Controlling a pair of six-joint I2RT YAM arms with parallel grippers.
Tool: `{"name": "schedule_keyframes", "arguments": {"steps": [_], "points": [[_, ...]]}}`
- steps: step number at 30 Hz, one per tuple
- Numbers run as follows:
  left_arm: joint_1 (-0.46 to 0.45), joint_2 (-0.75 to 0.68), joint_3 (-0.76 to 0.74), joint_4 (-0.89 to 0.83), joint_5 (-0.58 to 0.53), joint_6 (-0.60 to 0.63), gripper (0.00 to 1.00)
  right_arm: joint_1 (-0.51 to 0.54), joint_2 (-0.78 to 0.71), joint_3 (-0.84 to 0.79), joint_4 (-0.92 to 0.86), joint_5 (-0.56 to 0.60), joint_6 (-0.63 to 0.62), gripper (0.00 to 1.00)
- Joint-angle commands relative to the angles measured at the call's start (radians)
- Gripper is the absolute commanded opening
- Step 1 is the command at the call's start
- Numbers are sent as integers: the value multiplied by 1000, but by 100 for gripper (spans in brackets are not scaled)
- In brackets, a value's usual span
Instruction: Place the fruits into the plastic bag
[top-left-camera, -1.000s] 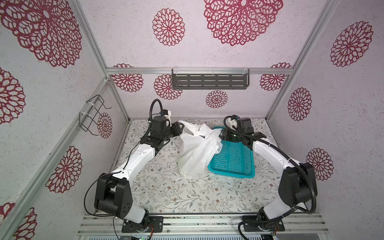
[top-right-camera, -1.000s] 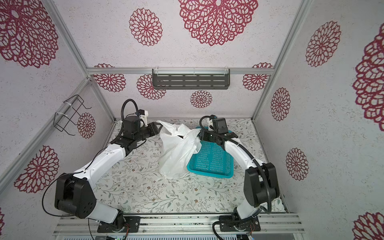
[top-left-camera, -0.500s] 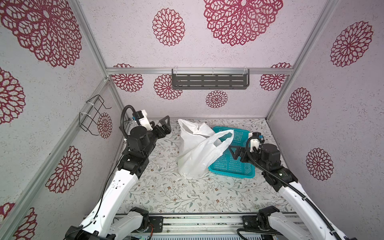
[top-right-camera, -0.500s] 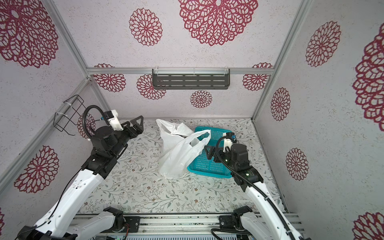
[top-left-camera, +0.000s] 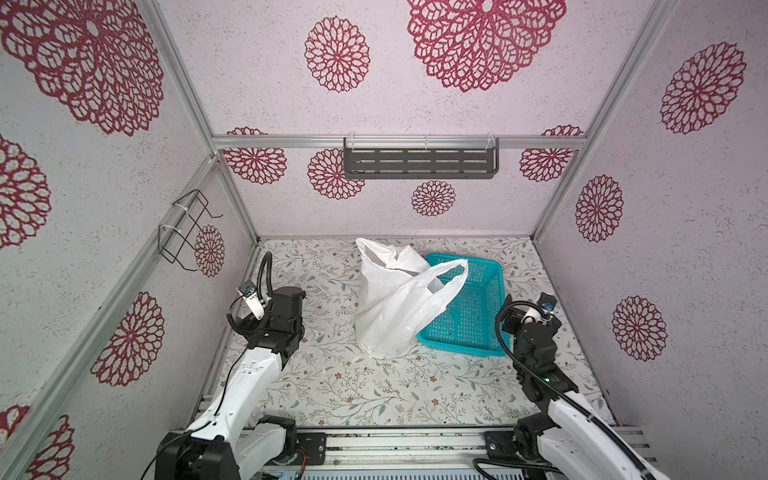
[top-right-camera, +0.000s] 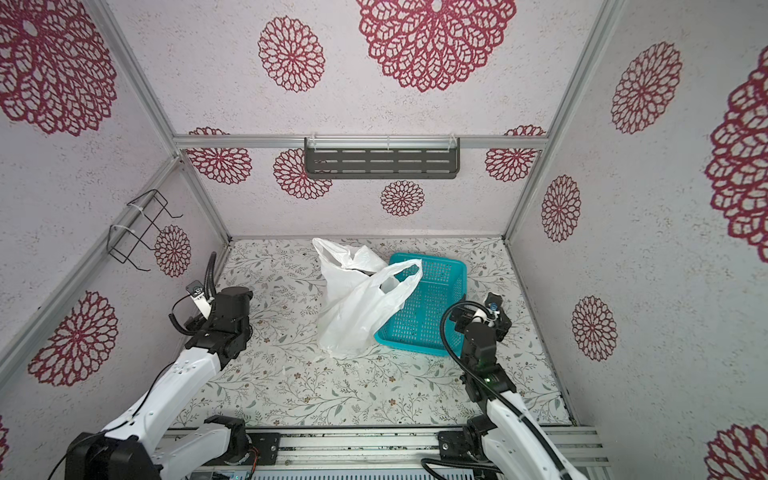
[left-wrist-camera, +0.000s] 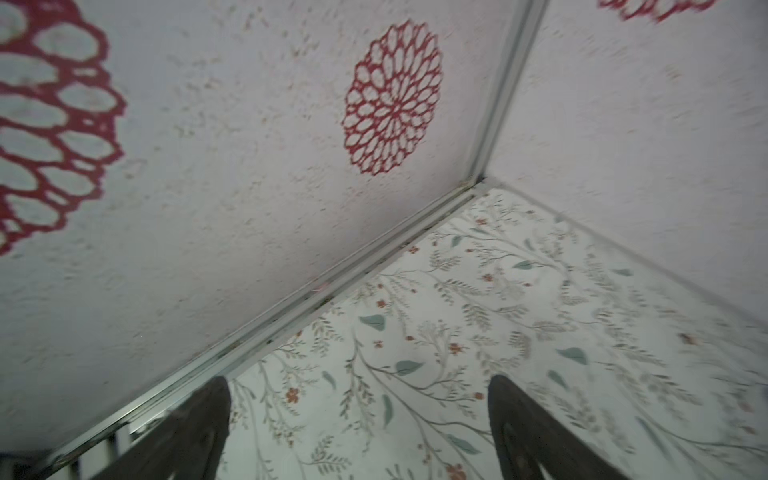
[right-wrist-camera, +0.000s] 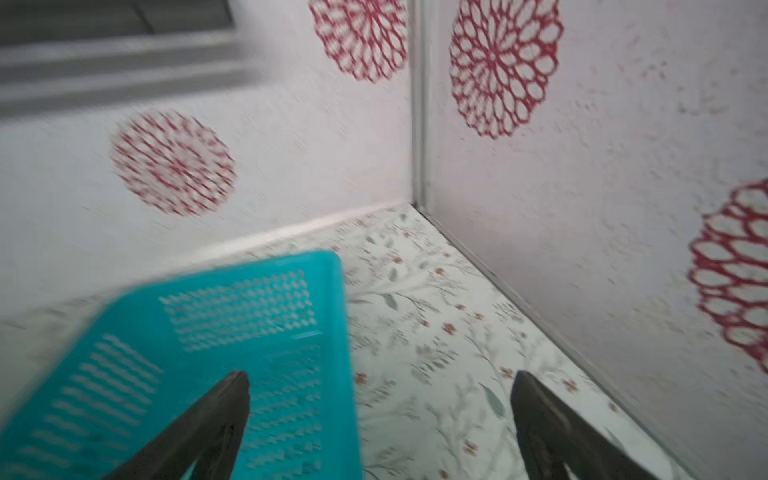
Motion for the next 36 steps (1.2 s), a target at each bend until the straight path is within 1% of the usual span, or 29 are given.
{"name": "schedule_keyframes", "arguments": {"steps": [1, 2, 3, 4, 6, 7, 9, 10, 12, 13, 14, 15, 16, 17, 19, 20, 21, 22, 23, 24, 25, 26, 28, 29, 30, 31, 32, 34, 36], "points": [[39, 73, -7, 92, -69, -2, 97, -28, 128, -31, 304, 274, -96, 99], [48, 102, -10, 148, -60, 39, 97, -37, 164, -39, 329, 284, -76, 99], [55, 119, 12, 126, -33, 43, 97, -44, 196, -49, 358, 281, -62, 99], [56, 140, 15, 168, -29, 85, 97, -54, 232, -59, 387, 274, -42, 99], [65, 181, -10, 305, 33, 204, 97, -68, 322, -69, 444, 244, -30, 99], [68, 205, -23, 378, 48, 238, 97, -73, 380, -70, 479, 237, -34, 99], [81, 258, -46, 472, 94, 275, 97, -72, 471, -59, 586, 234, -96, 99], [83, 283, -63, 521, 111, 286, 98, -80, 499, -66, 658, 155, -152, 99], [91, 321, -104, 667, 157, 352, 97, -101, 562, -95, 836, 23, -193, 99], [92, 315, -100, 654, 189, 356, 97, -121, 605, -111, 906, -57, -199, 99], [103, 313, -127, 736, 248, 385, 97, -144, 665, -117, 981, -120, -204, 99], [115, 317, -148, 807, 310, 417, 97, -151, 689, -115, 997, -162, -222, 99], [129, 315, -149, 802, 350, 429, 97, -163, 652, -101, 897, -207, -192, 99], [144, 307, -149, 790, 405, 430, 97, -201, 648, -96, 879, -289, -171, 99], [184, 293, -173, 825, 536, 440, 97, -261, 734, -100, 980, -430, -165, 99], [204, 282, -183, 827, 594, 440, 97, -268, 698, -77, 857, -461, -156, 99], [219, 277, -187, 830, 635, 436, 98, -287, 691, -45, 797, -526, -152, 99], [237, 276, -190, 835, 671, 432, 97, -296, 713, -25, 794, -576, -167, 99], [249, 278, -188, 835, 700, 430, 97, -298, 693, -12, 737, -575, -164, 99], [258, 281, -186, 836, 721, 431, 97, -299, 708, -22, 790, -577, -166, 99], [265, 286, -184, 840, 733, 439, 97, -295, 696, -22, 762, -558, -166, 99], [266, 296, -190, 864, 734, 452, 97, -295, 703, -30, 792, -553, -164, 99], [265, 376, -249, 1046, 704, 442, 97, -293, 698, -16, 753, -557, -165, 99], [258, 445, -278, 1188, 678, 469, 98, -289, 706, -24, 786, -549, -169, 99], [237, 464, -280, 1251, 639, 490, 98, -284, 698, -24, 769, -542, -171, 99], [217, 426, -252, 1132, 610, 482, 97, -285, 705, -23, 784, -545, -170, 99], [218, 413, -242, 1068, 618, 468, 97, -284, 701, -23, 772, -542, -171, 99], [225, 449, -253, 1168, 623, 487, 97, -285, 704, -21, 775, -546, -168, 99], [231, 428, -244, 1106, 634, 472, 97, -285, 705, -19, 774, -549, -167, 99]]}}
